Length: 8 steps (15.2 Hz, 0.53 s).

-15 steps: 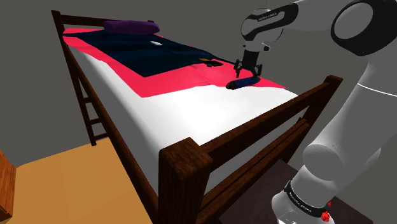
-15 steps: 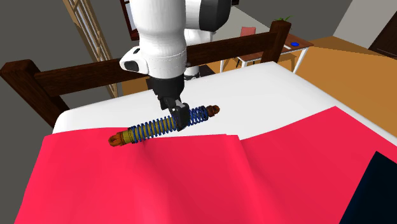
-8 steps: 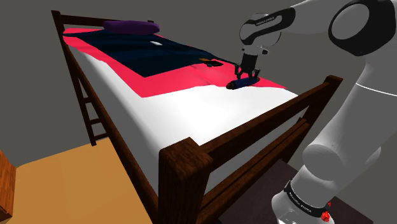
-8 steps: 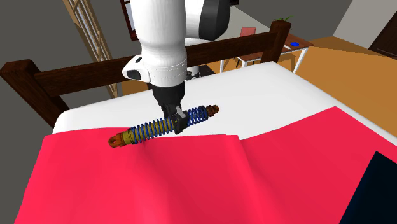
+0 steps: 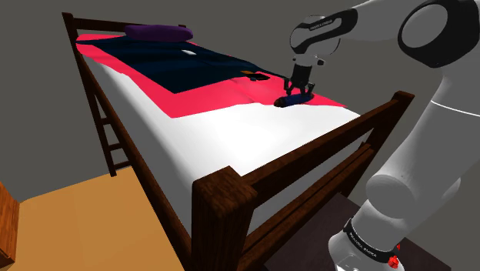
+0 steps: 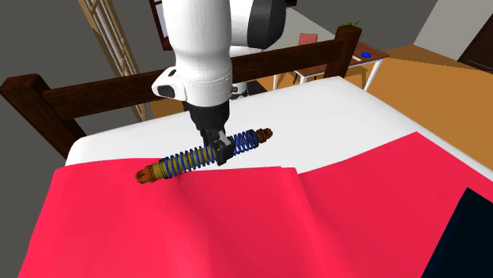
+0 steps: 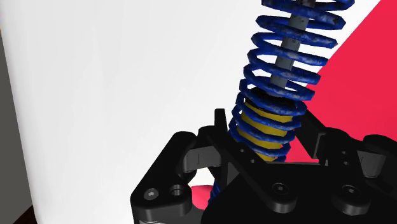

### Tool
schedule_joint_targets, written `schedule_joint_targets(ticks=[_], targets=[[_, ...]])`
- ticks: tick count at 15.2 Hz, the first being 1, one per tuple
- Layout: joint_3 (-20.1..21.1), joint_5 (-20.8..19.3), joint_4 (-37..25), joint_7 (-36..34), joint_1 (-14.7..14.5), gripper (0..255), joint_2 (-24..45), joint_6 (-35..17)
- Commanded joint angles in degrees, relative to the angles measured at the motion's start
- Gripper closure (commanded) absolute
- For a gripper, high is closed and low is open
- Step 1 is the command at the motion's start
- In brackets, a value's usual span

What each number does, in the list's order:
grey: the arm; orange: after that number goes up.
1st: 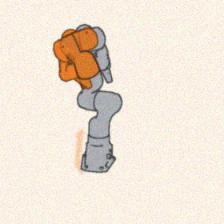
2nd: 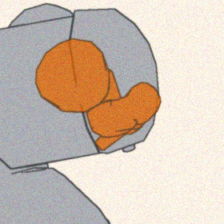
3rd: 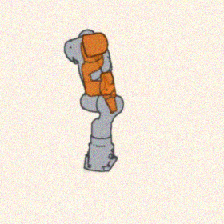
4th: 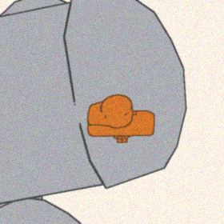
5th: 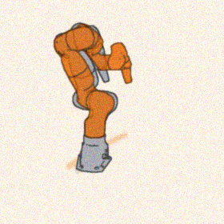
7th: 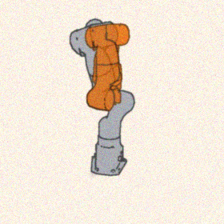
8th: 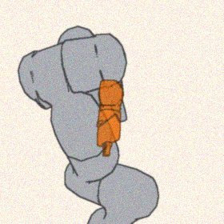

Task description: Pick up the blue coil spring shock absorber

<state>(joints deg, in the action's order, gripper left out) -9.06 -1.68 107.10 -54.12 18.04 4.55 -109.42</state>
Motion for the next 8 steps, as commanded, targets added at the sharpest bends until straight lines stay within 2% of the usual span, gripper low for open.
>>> schedule_joint_targets(ticks=[1,8], targets=[[0.0,0.0,-0.8,0.1,0.0,255,-0.2,1.1],[0.0,-0.1,-5.4,0.2,0.0,255,-0.9,6.3]])
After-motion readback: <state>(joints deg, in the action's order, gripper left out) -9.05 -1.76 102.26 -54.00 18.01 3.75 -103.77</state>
